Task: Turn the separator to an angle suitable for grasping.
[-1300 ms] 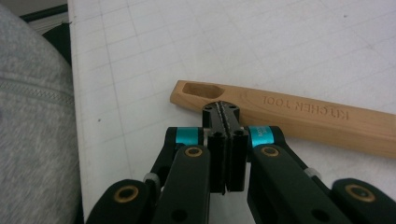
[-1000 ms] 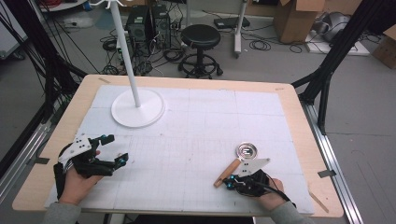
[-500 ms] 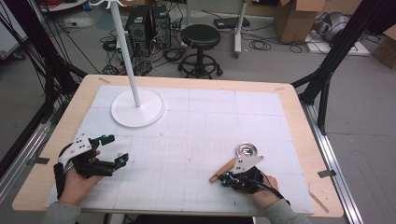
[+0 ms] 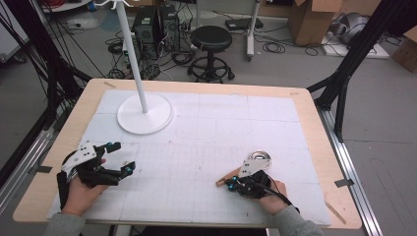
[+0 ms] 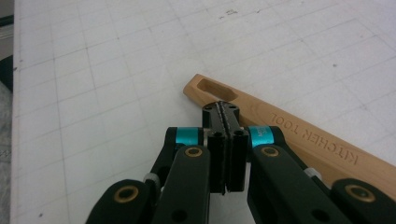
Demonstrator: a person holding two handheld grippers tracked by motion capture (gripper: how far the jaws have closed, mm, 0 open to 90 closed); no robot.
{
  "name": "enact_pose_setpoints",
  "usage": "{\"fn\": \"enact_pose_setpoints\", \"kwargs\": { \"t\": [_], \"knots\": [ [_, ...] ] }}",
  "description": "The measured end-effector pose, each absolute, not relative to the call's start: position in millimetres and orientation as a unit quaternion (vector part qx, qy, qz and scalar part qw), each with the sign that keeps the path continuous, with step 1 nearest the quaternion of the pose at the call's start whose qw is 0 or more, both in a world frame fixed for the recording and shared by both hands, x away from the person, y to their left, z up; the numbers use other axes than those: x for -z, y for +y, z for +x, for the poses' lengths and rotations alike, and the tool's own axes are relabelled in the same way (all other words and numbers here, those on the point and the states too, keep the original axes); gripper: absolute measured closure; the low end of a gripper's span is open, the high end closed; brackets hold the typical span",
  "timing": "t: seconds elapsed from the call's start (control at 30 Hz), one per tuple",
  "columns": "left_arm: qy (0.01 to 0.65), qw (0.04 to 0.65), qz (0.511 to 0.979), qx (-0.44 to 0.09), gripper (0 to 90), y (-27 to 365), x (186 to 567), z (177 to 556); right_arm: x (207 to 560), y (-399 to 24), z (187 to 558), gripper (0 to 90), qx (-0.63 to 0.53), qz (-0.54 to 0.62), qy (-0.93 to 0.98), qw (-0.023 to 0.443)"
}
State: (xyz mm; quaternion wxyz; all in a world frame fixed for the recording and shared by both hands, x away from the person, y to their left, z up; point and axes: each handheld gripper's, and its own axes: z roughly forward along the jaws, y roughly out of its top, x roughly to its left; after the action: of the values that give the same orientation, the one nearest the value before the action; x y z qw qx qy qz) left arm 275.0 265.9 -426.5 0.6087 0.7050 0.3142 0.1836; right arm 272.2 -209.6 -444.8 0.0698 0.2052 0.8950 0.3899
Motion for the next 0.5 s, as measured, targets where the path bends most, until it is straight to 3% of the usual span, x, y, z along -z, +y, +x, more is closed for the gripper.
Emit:
{"fn": "enact_pose_setpoints", "kwargs": {
  "t": [0.5],
  "knots": [
    [0.317, 0.610, 0.703, -0.184, 3.7, 266.1, 426.4, 274.9, 444.8, -196.2, 286.2, 90.0, -0.389, 0.224, 0.890, 0.080]
  ]
}}
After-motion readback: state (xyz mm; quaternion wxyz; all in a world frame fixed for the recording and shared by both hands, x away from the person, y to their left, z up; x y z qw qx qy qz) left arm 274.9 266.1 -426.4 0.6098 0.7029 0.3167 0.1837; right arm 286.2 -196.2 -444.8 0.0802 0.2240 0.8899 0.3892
